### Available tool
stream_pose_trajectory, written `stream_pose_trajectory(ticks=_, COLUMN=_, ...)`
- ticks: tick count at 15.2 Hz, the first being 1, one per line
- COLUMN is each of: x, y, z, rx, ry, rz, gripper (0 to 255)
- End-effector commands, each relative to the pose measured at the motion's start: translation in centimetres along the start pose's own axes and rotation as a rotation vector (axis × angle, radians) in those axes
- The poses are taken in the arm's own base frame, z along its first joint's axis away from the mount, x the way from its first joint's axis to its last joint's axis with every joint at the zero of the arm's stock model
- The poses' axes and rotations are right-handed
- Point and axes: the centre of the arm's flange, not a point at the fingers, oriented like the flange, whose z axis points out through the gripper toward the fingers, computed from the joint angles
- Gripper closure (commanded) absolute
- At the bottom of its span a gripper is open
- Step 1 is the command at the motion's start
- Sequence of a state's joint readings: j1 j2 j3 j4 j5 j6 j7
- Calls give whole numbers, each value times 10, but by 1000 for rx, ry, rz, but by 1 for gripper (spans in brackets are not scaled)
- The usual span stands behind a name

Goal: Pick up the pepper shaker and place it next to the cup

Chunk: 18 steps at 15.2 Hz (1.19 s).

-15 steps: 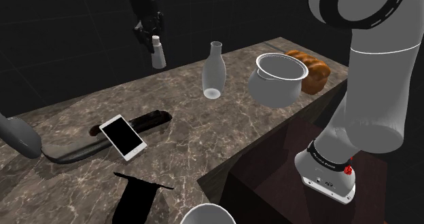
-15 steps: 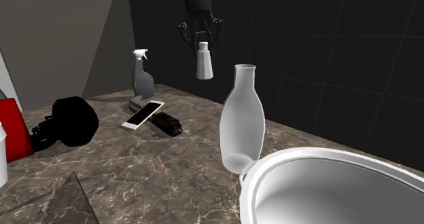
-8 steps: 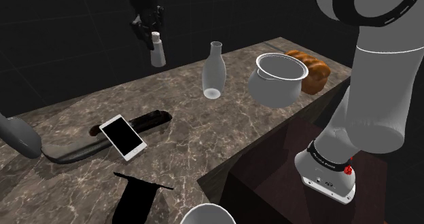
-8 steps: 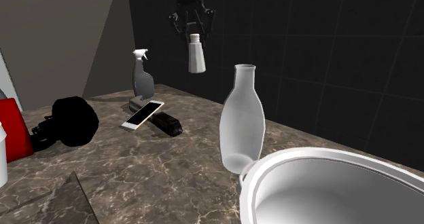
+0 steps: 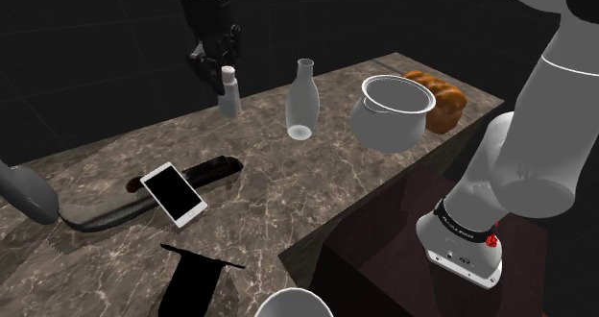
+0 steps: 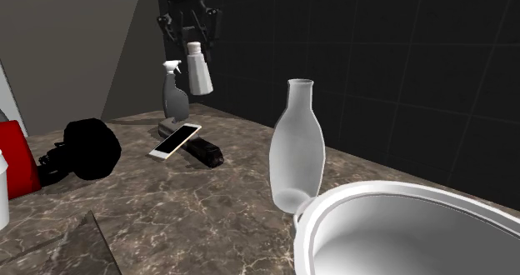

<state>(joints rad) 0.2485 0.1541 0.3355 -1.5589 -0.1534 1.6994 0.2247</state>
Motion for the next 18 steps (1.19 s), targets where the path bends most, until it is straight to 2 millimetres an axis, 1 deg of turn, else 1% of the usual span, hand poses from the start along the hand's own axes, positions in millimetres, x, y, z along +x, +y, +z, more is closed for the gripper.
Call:
stream_pose_trajectory(ticks=1, x=-14, y=-21, z=-2, rx=0, ry=0, rz=1, gripper=255)
stream_pose_trajectory(ticks=17, x=-147, y=-183, z=-20, rx=0, ry=0, rz=1, gripper=255)
stream_pose_trajectory(ticks=18, x=-159, y=-198, z=-22, rx=0, ry=0, rz=1, gripper=255)
